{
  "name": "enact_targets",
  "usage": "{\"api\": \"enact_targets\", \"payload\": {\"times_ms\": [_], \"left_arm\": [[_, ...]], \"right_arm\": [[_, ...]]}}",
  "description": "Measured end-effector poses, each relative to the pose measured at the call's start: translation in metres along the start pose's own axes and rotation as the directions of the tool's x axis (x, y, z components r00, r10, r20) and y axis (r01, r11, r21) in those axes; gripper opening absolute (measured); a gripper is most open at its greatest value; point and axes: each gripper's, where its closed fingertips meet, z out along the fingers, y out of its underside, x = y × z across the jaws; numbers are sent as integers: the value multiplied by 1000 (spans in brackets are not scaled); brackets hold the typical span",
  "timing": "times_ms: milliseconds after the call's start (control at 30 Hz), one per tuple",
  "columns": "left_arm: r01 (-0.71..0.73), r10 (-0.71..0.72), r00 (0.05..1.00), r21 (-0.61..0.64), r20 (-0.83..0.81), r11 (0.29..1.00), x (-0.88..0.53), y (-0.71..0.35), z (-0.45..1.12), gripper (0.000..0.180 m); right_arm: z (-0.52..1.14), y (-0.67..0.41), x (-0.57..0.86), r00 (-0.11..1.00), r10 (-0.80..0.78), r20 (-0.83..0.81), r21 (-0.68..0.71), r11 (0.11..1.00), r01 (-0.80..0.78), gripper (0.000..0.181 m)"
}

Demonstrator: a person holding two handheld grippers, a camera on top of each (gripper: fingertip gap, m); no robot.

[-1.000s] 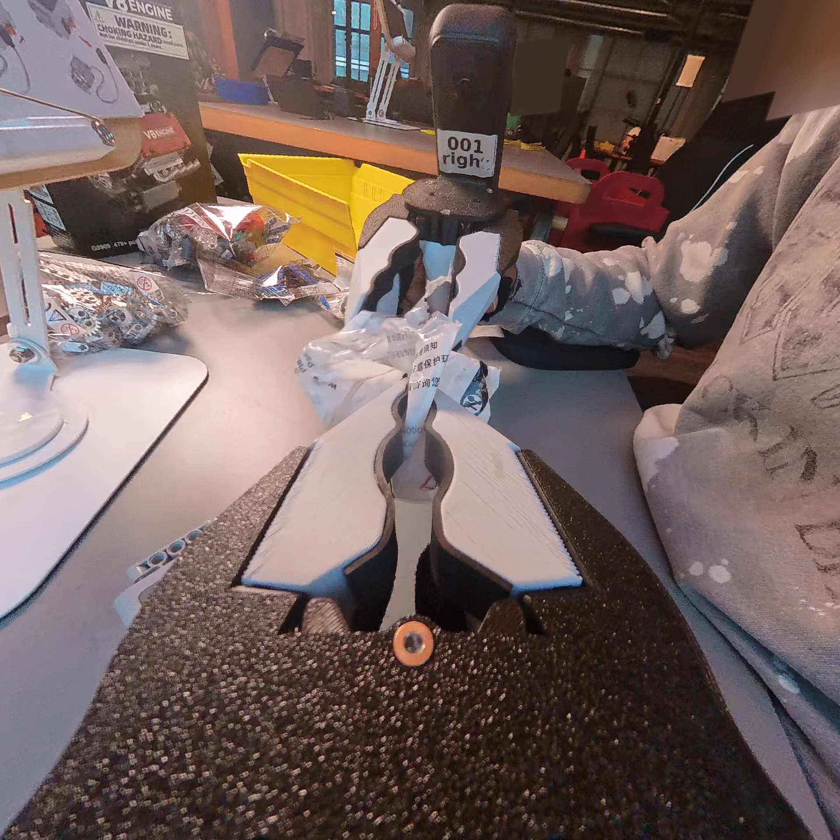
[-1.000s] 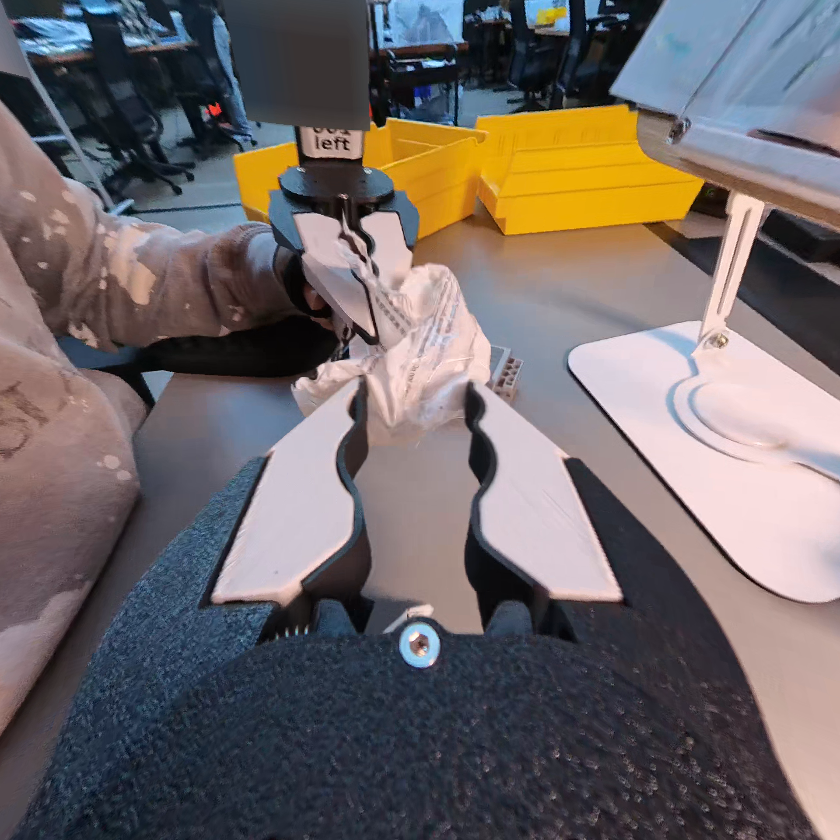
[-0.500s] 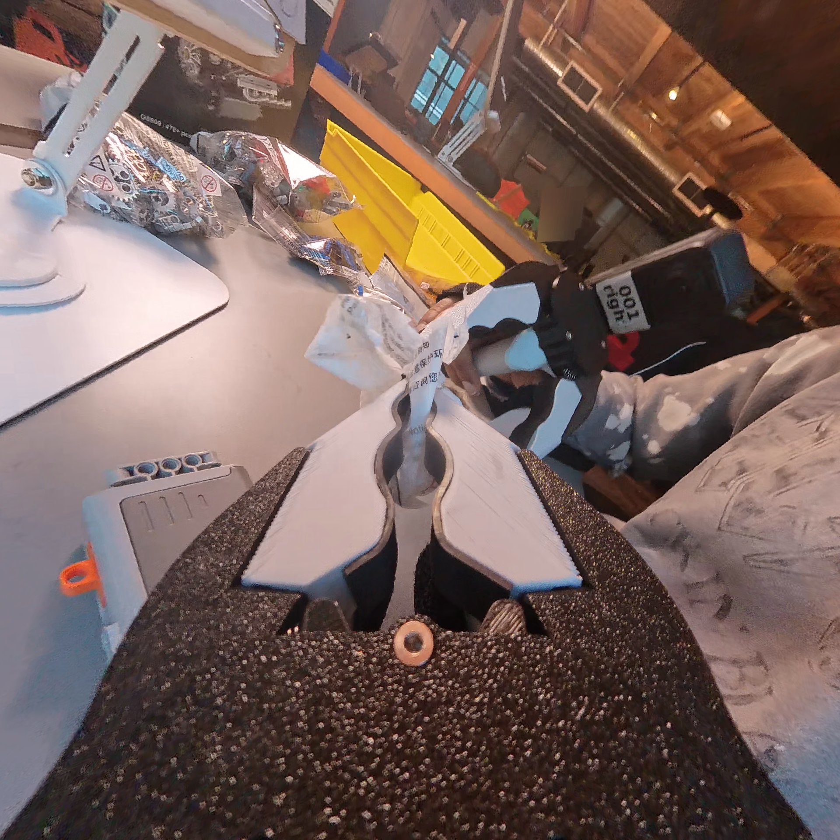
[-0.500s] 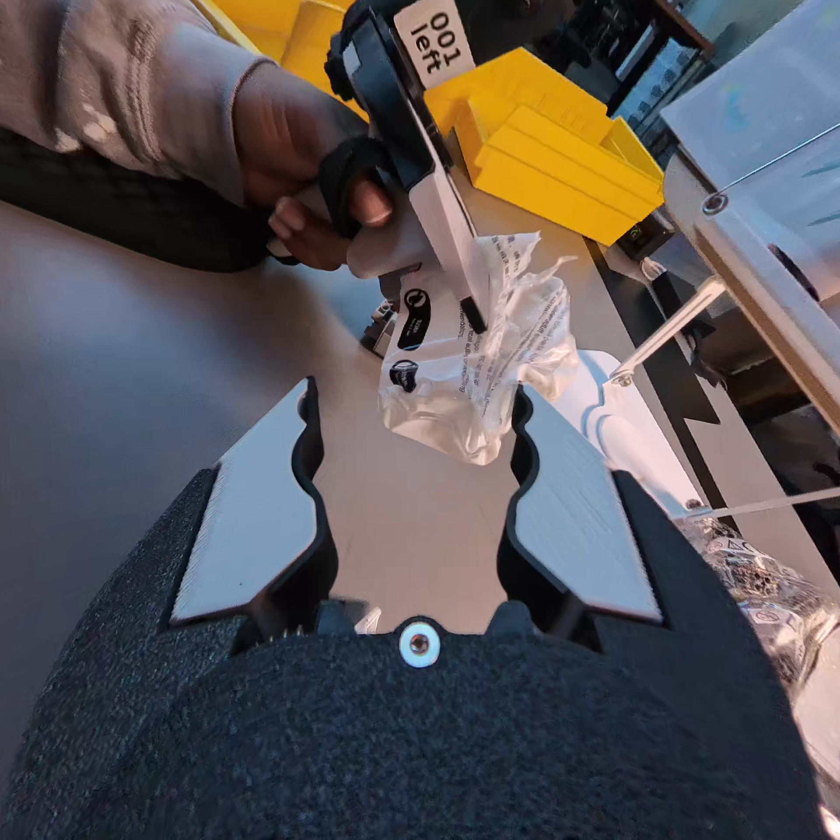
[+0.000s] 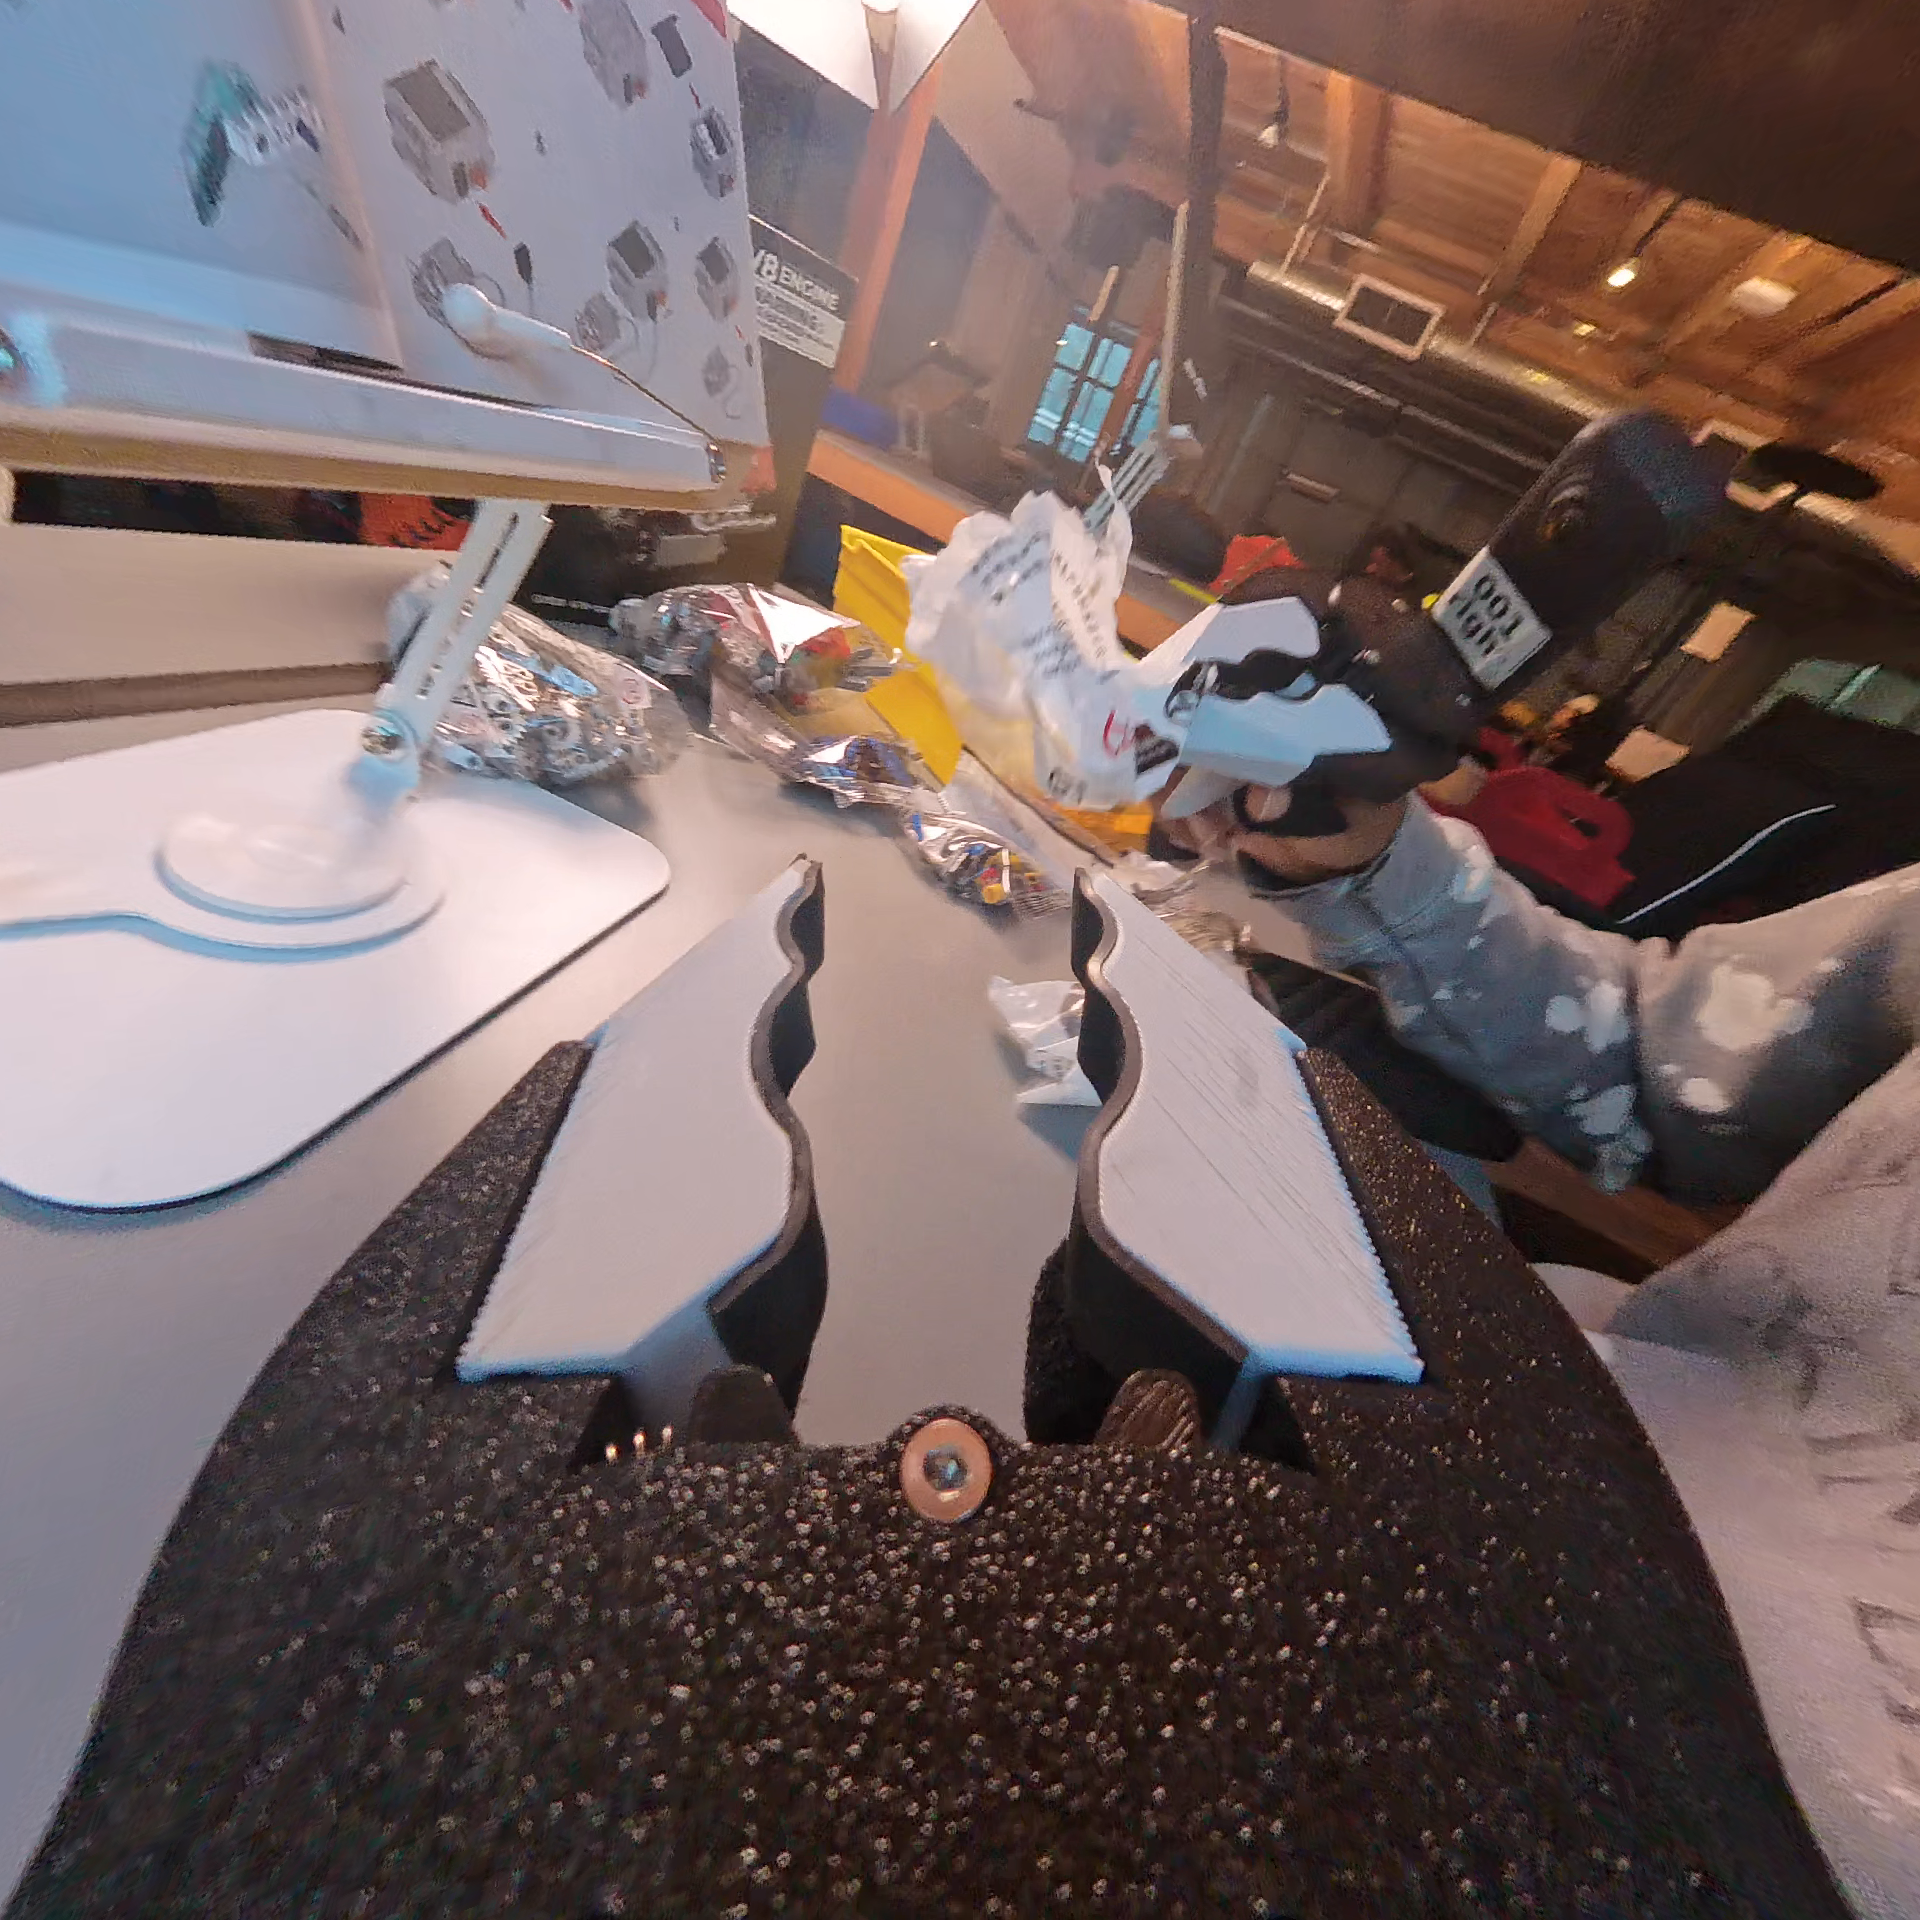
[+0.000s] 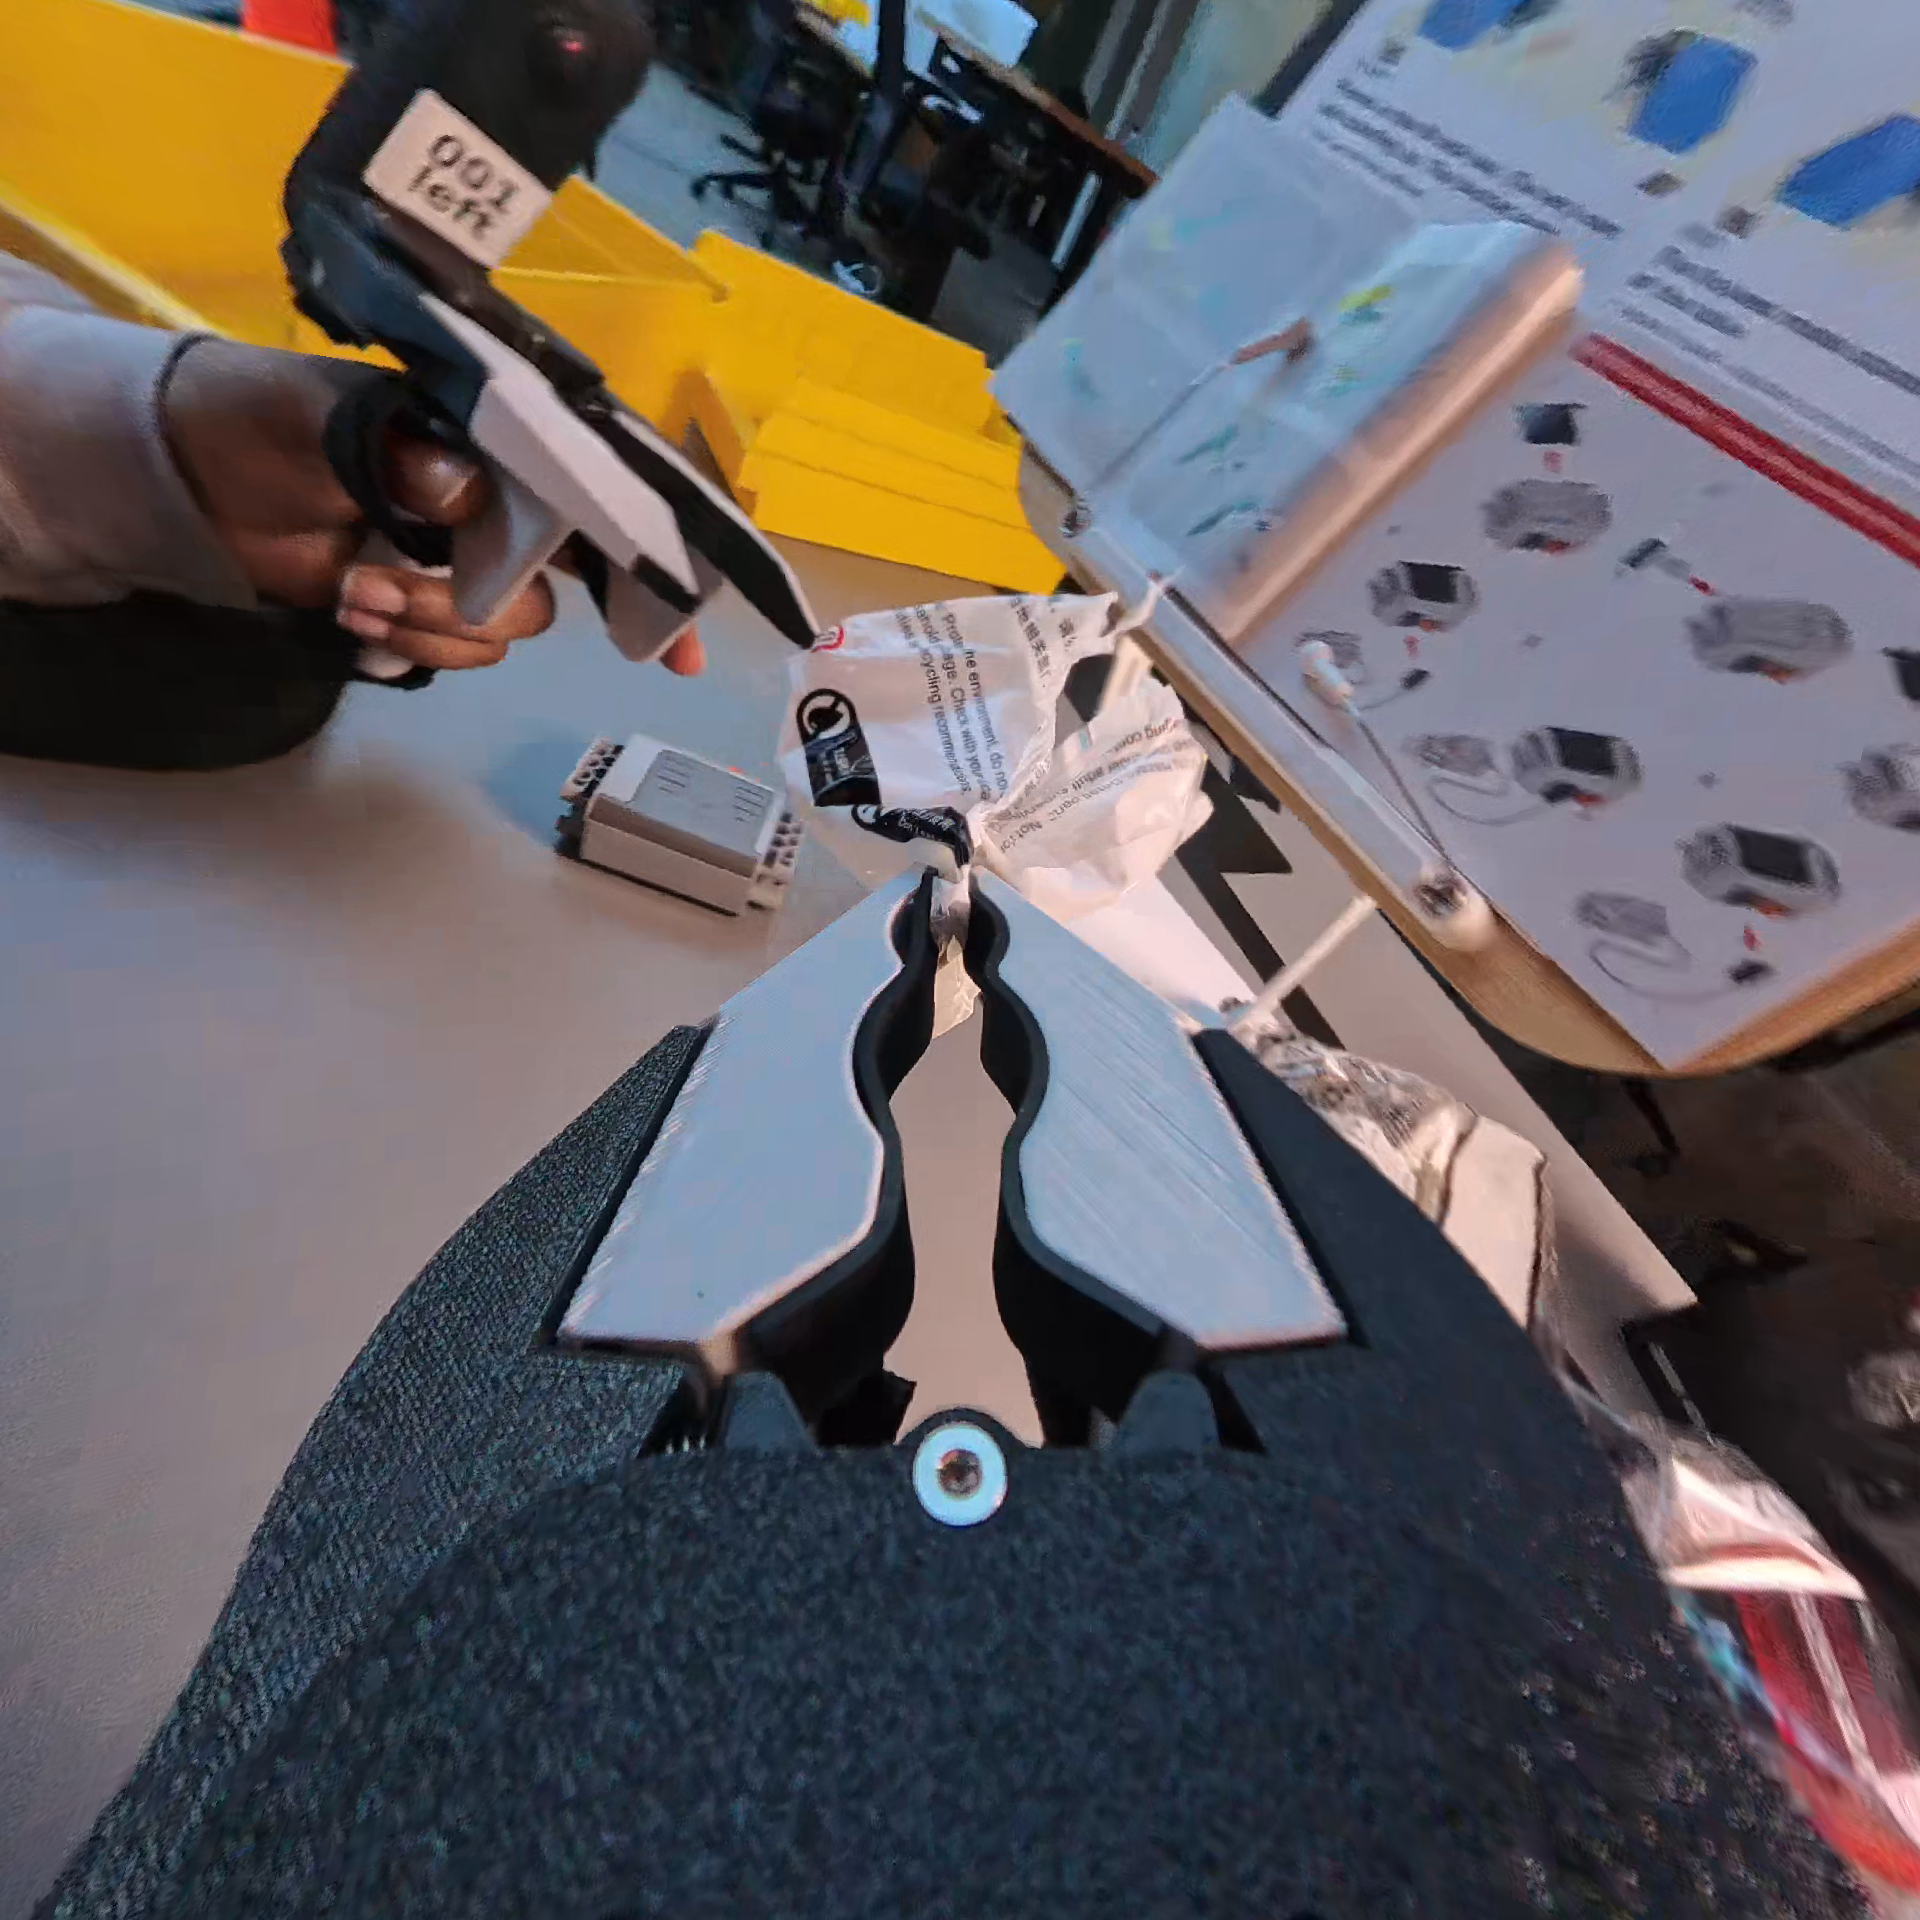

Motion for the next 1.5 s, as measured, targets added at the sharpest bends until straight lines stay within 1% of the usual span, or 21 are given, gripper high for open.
{"api": "enact_targets", "payload": {"times_ms": [100,233,400,500,567,667,733,900,1067,1100,1133,1167,1200,1233,1267,1367,1400,1433,1500], "left_arm": [[-93,96,988,-35,121,995,-14,2,-2,53],[-165,184,951,-96,246,982,-31,9,-3,67],[-195,216,931,-98,293,976,-38,7,-5,68],[-181,200,934,-91,297,979,-41,7,-6,67],[-170,189,936,-87,296,981,-42,8,-5,66],[-171,193,933,-98,304,980,-45,11,-4,65],[-173,198,929,-107,312,979,-47,14,-4,64],[-183,213,916,-118,341,976,-55,17,-5,62],[-145,176,922,-116,345,983,-59,22,-4,60],[-139,169,924,-112,344,984,-60,22,-3,60],[-137,168,924,-112,344,984,-60,23,-2,60],[-141,173,922,-115,345,983,-61,23,-1,60],[-148,181,920,-120,347,982,-62,23,0,59],[-151,188,919,-129,348,980,-63,24,1,59],[-152,191,919,-136,346,979,-64,26,3,59],[-147,188,925,-146,329,978,-64,29,7,59],[-146,188,928,-151,322,978,-63,31,9,59],[-147,190,929,-157,317,977,-62,32,10,59],[-155,200,931,-166,307,974,-60,34,11,59]], "right_arm": [[-37,19,39,986,92,-141,-29,995,-97,3],[-103,53,103,915,155,-372,-92,975,-202,3],[-191,78,185,767,227,-600,-72,940,-334,4],[-223,96,232,702,247,-668,-64,920,-385,4],[-234,107,267,675,235,-699,-71,917,-393,4],[-234,135,319,658,224,-719,-121,892,-435,4],[-224,165,350,665,202,-719,-206,852,-481,4],[-198,239,413,659,201,-725,-340,728,-596,4],[-180,314,440,707,180,-684,-516,566,-643,5],[-175,325,440,720,197,-666,-546,529,-650,5],[-167,326,441,725,252,-641,-540,524,-659,7],[-163,328,447,712,274,-647,-522,521,-675,8],[-160,331,446,710,302,-636,-536,489,-688,9],[-158,336,441,712,334,-618,-564,443,-697,13],[-158,338,439,714,342,-612,-582,416,-698,20],[-156,336,438,728,336,-597,-602,411,-684,24],[-155,333,436,722,349,-597,-593,414,-691,31],[-155,330,437,718,343,-605,-582,425,-693,42],[-157,318,438,730,322,-603,-566,472,-675,56]]}}
